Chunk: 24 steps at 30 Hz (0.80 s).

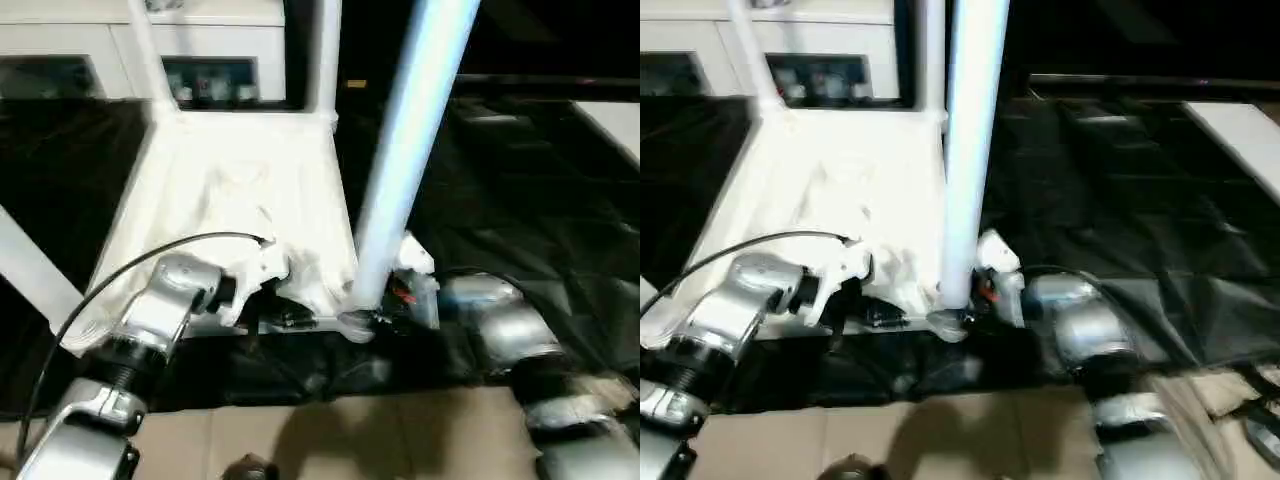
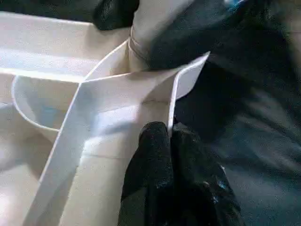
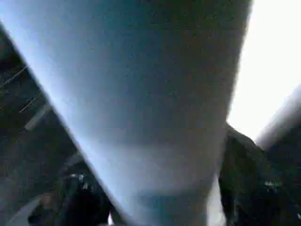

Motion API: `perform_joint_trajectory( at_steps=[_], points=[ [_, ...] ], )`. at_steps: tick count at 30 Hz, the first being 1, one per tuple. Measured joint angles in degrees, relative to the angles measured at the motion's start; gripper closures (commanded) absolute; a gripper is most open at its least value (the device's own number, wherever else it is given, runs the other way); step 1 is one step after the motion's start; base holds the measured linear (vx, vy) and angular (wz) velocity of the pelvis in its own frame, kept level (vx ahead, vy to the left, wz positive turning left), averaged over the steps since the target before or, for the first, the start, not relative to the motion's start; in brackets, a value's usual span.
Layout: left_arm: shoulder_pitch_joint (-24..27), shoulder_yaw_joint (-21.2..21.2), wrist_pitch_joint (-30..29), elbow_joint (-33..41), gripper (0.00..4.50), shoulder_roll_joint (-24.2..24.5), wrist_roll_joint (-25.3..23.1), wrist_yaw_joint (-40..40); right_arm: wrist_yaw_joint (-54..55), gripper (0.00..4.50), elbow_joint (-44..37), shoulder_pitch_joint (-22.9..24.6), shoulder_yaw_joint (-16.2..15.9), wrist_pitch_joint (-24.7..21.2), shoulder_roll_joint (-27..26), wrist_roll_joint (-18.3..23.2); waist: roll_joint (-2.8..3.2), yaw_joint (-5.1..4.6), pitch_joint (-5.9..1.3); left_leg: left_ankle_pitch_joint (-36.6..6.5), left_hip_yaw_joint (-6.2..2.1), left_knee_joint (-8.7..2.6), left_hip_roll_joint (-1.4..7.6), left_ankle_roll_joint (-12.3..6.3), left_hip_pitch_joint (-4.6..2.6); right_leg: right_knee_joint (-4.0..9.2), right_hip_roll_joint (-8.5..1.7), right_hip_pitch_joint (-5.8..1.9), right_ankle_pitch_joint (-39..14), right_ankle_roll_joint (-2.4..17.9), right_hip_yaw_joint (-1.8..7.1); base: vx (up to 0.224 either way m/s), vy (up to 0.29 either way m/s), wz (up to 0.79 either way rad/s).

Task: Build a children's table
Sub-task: Rotate leg to tighten

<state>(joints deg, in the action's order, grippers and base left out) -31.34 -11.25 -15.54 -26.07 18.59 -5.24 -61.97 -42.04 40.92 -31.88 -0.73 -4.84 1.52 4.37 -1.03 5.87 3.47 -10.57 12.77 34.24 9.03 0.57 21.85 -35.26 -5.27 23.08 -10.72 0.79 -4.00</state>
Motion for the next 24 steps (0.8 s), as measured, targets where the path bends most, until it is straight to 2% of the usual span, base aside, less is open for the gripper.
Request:
perform_joint_trajectory(
  at_steps=[2,4,8,13,14,22,24],
  points=[
    [0.03,-0.01,-0.6,0.07,4.5,-1.75,-0.11,2.25,4.72,1.94,0.57,-0.57,0.4,0.55,-0.44,-0.06,-0.03,-0.89,-0.01,0.0,-0.09,0.0,0.0,0.0,0.0,0.25,0.0,-0.03,-0.14,-0.24,-0.05,0.0,0.0,0.0],
    [0.11,-0.09,-0.91,0.39,4.5,-2.31,-0.06,2.78,5.86,1.98,0.85,-1.04,0.51,0.61,-0.44,-0.08,-0.03,-1.2,-0.01,0.0,-0.09,0.0,-0.02,0.0,-0.01,0.27,0.0,0.0,-0.03,-0.05,-0.02,0.0,0.0,0.0],
    [0.18,-0.05,-1.09,0.65,4.5,-2.31,0.05,3.37,6.46,2.05,0.84,-1.18,0.51,0.65,-0.56,-0.05,-0.02,-0.84,-0.01,0.0,-0.11,-0.05,-0.01,0.0,-0.03,0.08,0.02,0.01,0.07,0.03,-0.02,0.0,0.0,0.0],
    [0.37,0.14,-1.69,1.22,4.5,-2.31,-0.03,5.0,10.35,2.05,2.05,-1.61,0.65,2.63,-2.19,-0.67,-0.02,-0.97,-0.01,0.0,-0.11,-0.08,-0.01,0.0,-0.03,0.06,0.03,0.03,0.07,0.03,-0.02,0.0,0.0,0.0],
    [0.37,0.14,-1.69,1.22,4.5,-2.31,-0.04,5.11,10.52,1.49,2.07,-1.61,0.67,2.85,-2.27,-0.66,-0.02,-0.97,-0.01,0.0,-0.11,-0.08,-0.01,0.0,-0.03,0.07,0.03,0.03,0.07,0.03,-0.02,0.0,0.0,0.0],
    [0.38,-0.35,-1.33,1.41,4.5,-1.97,-0.09,4.75,8.81,0.9,1.58,-1.15,0.52,3.13,-2.29,-0.67,-0.02,-1.04,0.0,-0.01,-0.1,-0.08,-0.01,0.0,-0.01,0.12,0.03,0.03,0.07,0.03,-0.01,0.0,0.0,0.0],
    [0.55,-1.04,-0.26,1.77,4.5,-1.33,-0.06,3.59,6.41,0.62,-1.04,0.72,-0.27,3.09,-1.2,-0.6,-0.02,-0.84,0.0,-0.03,-0.1,-0.1,-0.01,-0.02,0.03,0.17,0.03,0.03,0.07,0.03,-0.01,0.0,0.0,0.0]
  ],
)
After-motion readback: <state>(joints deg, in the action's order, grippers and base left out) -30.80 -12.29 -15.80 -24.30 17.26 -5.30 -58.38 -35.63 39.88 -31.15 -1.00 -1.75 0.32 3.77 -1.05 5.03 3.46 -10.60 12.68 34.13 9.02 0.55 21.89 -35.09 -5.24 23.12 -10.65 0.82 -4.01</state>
